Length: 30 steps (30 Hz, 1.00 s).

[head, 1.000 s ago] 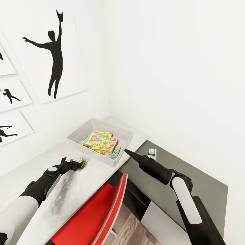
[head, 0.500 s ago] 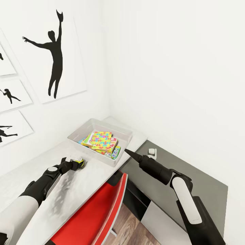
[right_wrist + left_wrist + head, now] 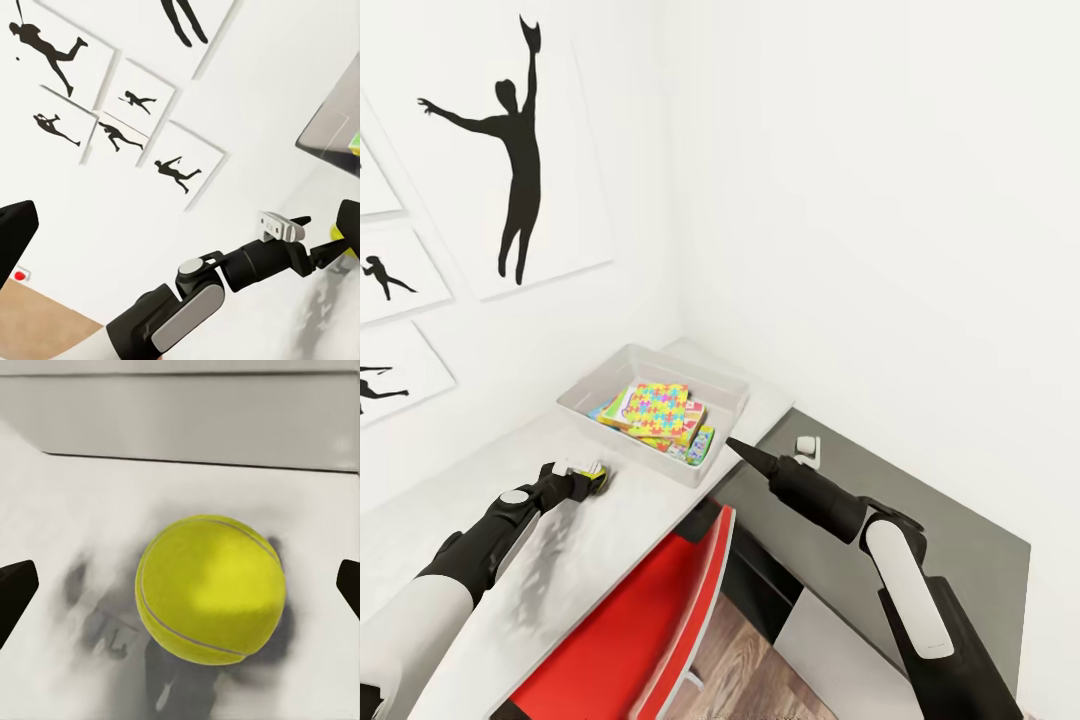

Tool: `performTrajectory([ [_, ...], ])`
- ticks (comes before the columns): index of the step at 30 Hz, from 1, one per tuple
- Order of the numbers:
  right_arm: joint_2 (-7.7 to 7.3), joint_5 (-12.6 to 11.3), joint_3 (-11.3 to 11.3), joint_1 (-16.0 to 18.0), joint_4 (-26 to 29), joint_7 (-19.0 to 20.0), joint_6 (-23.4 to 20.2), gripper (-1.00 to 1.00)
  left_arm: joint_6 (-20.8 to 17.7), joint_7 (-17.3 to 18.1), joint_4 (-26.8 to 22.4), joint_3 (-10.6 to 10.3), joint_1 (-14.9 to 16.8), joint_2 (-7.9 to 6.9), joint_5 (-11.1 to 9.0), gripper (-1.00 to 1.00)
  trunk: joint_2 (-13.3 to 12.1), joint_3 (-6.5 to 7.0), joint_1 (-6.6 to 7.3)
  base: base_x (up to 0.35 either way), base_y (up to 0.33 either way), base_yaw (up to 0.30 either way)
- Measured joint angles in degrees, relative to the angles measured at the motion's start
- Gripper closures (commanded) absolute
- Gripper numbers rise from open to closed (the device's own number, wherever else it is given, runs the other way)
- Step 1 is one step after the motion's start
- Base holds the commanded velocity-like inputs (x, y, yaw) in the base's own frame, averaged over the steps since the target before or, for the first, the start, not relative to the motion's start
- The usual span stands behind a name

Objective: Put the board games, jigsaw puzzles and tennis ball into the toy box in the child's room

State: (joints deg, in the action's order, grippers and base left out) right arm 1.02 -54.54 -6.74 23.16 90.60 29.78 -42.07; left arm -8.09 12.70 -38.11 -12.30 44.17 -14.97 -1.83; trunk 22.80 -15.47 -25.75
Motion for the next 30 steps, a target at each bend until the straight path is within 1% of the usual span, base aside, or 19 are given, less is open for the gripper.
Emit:
performTrajectory([
  [8, 0.00, -0.03, -0.01, 0.08, 0.08, -0.44, -0.86, -1.00, 0.00, 0.00, 0.02, 0.00, 0.00, 0.00, 0.00, -1.00, 0.00, -0.74, 0.00, 0.000, 0.000, 0.000],
  [13, 0.01, -0.09, 0.14, 0.08, 0.14, -1.33, -2.27, -1.00, 0.11, 0.00, -0.01, 0.00, 0.00, 0.00, 0.00, -1.00, 0.01, -0.93, 0.00, 0.000, 0.000, 0.000],
  [16, 0.23, -0.15, 0.15, 0.13, 0.16, -2.20, -4.93, -1.00, 0.90, 0.04, -0.02, 0.00, 0.00, 0.00, 0.03, -1.00, 0.01, -0.96, 0.00, 0.000, 0.000, 0.000],
  [18, 0.36, -0.27, 0.32, 0.18, 0.17, -3.65, -7.58, -1.00, 1.48, 0.06, -0.02, 0.00, 0.00, 0.00, 0.05, -1.00, 0.01, -0.97, 0.00, 0.000, 0.000, 0.000],
  [20, 0.47, -0.39, 0.95, 0.22, 0.18, -5.04, -9.76, -1.00, 1.79, 0.05, 0.00, 0.01, 0.00, 0.00, 0.07, -1.00, 0.01, -0.98, 0.00, 0.000, 0.000, 0.000],
  [23, 0.56, -0.59, 2.62, 0.30, 0.18, -6.21, -12.41, -1.00, 2.00, 0.07, 0.01, 0.01, 0.00, 0.00, 0.07, -1.00, 0.01, -0.98, 0.00, 0.000, 0.000, 0.000],
  [26, 0.50, -0.98, 4.16, 0.28, 0.18, -6.58, -14.71, -1.00, 2.07, 0.08, 0.00, 0.03, 0.00, 0.00, 0.08, -1.00, 0.01, -0.98, 0.00, 0.000, 0.000, 0.000],
  [27, 0.51, -1.13, 5.12, 0.27, 0.18, -6.67, -15.55, -1.00, 2.08, 0.08, -0.01, 0.05, 0.00, 0.00, 0.08, -1.00, 0.01, -0.98, 0.00, 0.000, 0.000, 0.000],
  [30, 0.53, -1.35, 6.63, 0.23, 0.18, -6.76, -16.54, -1.00, 2.10, 0.08, 0.00, 0.03, 0.00, 0.01, 0.08, -1.00, 0.01, -0.98, 0.00, 0.000, 0.000, 0.000],
])
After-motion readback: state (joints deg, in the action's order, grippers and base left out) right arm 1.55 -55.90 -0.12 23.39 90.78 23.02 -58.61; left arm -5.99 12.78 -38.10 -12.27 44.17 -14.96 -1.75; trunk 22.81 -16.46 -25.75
